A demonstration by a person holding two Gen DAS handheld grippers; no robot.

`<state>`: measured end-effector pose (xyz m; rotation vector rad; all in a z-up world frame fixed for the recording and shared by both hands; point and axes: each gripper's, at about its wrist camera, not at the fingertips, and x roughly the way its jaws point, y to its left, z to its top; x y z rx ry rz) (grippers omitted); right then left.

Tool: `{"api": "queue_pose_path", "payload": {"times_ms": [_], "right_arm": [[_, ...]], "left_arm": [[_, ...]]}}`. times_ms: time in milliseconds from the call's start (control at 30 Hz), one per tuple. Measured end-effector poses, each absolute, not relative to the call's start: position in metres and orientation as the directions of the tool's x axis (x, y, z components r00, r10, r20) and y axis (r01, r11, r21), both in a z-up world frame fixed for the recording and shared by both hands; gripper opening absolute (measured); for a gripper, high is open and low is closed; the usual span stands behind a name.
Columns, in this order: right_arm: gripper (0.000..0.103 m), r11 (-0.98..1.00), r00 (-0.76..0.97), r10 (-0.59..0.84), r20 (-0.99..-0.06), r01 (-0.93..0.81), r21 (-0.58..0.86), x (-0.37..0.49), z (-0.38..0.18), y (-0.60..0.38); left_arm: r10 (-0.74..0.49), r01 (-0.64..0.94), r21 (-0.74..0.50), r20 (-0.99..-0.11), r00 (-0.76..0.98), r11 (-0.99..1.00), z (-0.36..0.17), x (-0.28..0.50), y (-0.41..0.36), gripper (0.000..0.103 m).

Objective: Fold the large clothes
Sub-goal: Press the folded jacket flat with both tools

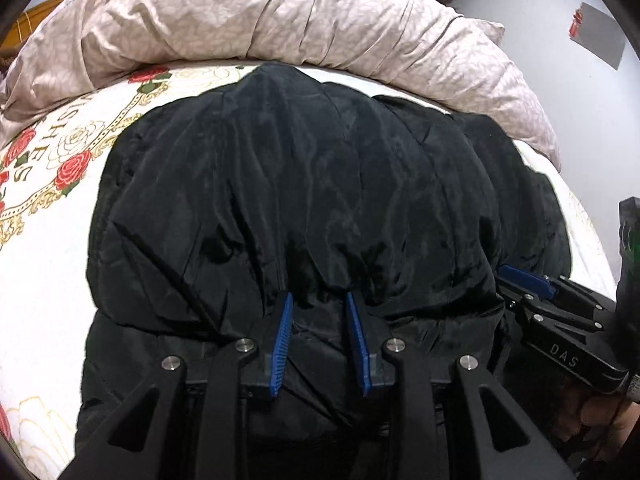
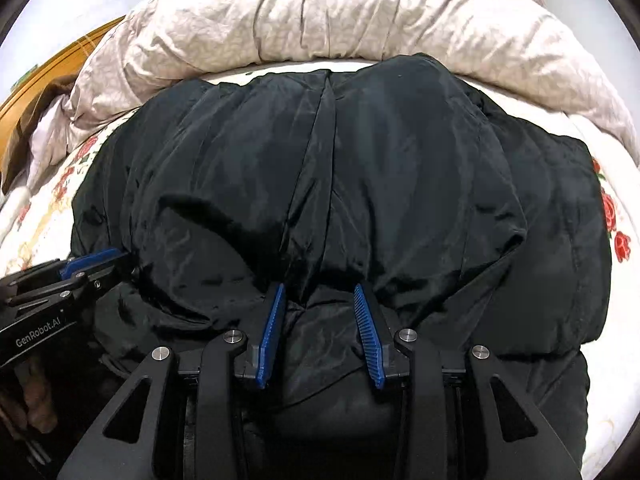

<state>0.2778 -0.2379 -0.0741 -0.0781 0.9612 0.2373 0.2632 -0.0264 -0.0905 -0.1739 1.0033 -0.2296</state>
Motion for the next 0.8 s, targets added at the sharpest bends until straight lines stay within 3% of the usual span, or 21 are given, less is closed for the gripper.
{"api": "queue_pose_path", "payload": {"times_ms": [133, 267, 467, 633, 800], "right_arm": [[0.037, 0.967, 0.642, 0.199, -0.74, -0.25, 0.043, 0.275, -0.026, -0.248], [0.037, 0.973, 0.675, 0.192, -0.713, -0.226, 0.047, 0.316, 0.001, -0.252], [0.037, 0.986, 0.648, 0.133, -0.75, -0.162, 0.035, 0.383, -0.016, -0.271], [0.036, 0.989, 0.614, 0.124, -0.779, -0.139, 0.048, 0.384, -0.052, -0.286], [0.036, 0.991, 0.624, 0.104, -0.774, -0.133, 0.026, 0.378, -0.037, -0.284]], "left_arm": [[-0.316, 0.125, -0.3, -0.754, 0.575, 0.946, -0.052, 0.266, -0.016, 0.031], [-0.282, 0.127, -0.264, -0.713, 0.641, 0.956, -0.029, 0.309, -0.01, 0.031], [-0.178, 0.047, -0.19, -0.763, 0.621, 0.981, -0.065, 0.385, 0.011, 0.03], [-0.164, 0.049, -0.17, -0.769, 0.618, 0.984, -0.094, 0.383, 0.011, 0.03], [-0.16, 0.053, -0.161, -0.776, 0.611, 0.986, -0.092, 0.377, 0.01, 0.03]]}}
